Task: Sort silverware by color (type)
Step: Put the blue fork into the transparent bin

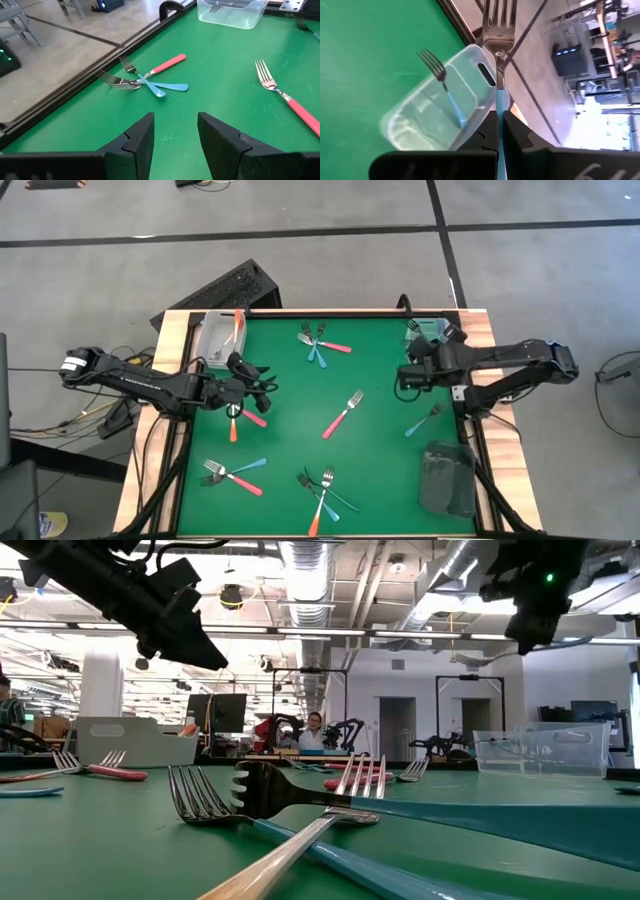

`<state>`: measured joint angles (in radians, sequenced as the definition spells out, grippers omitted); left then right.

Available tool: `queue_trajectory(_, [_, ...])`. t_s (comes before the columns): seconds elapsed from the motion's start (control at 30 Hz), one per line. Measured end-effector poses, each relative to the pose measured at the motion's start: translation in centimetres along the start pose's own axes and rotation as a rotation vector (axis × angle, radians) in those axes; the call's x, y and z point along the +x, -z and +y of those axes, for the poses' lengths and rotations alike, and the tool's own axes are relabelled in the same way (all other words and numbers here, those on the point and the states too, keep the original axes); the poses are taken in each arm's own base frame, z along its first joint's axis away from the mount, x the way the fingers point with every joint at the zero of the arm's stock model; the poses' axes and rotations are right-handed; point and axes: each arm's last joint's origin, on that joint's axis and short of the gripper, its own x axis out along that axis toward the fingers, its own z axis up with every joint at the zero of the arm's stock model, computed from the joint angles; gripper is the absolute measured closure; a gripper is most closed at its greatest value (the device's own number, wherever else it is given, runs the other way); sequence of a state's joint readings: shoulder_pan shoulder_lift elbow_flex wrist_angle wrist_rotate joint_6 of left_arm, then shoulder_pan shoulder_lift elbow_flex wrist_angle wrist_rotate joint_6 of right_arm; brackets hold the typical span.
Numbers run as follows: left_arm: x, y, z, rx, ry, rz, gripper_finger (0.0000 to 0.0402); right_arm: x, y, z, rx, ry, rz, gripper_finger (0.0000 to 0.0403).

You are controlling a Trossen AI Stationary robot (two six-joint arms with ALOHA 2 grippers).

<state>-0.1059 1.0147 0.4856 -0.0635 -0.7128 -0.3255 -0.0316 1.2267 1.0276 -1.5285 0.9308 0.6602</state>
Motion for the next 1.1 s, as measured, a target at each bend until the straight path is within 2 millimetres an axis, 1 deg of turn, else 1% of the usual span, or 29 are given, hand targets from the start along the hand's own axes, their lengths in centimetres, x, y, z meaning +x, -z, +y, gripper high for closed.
queue_trajectory(0.1, [0.0,0.0,0.0,0.0,0.001,0.004,0.0262,1.3,0.5,0.2,0.0,-0.017,-0.003,0.0385])
queue_trajectory(0.33, [0.0,0.5,0.1,0.019,-0.011,0.039,0.0262,4.2,2.5,0.8,0.054,-0.137,-0.029,0.0385])
queue_trajectory(0.43, [0.0,0.5,0.1,0.018,-0.012,0.04,0.0262,4.2,2.3,0.0,0.083,-0.198,-0.038,0.0385])
queue_trajectory(0.6, [0.0,0.4,0.1,0.014,-0.017,0.032,0.0262,4.9,2.3,-0.7,0.128,-0.183,-0.002,0.0385])
queue_trajectory(0.77, [0.0,0.4,0.2,0.02,-0.02,0.032,0.0262,5.6,1.9,-0.9,0.113,-0.263,0.013,0.0385])
queue_trajectory(1.1, [0.0,0.5,0.2,0.025,-0.031,0.037,0.0262,7.4,2.0,-2.2,0.102,-0.262,0.089,0.0381])
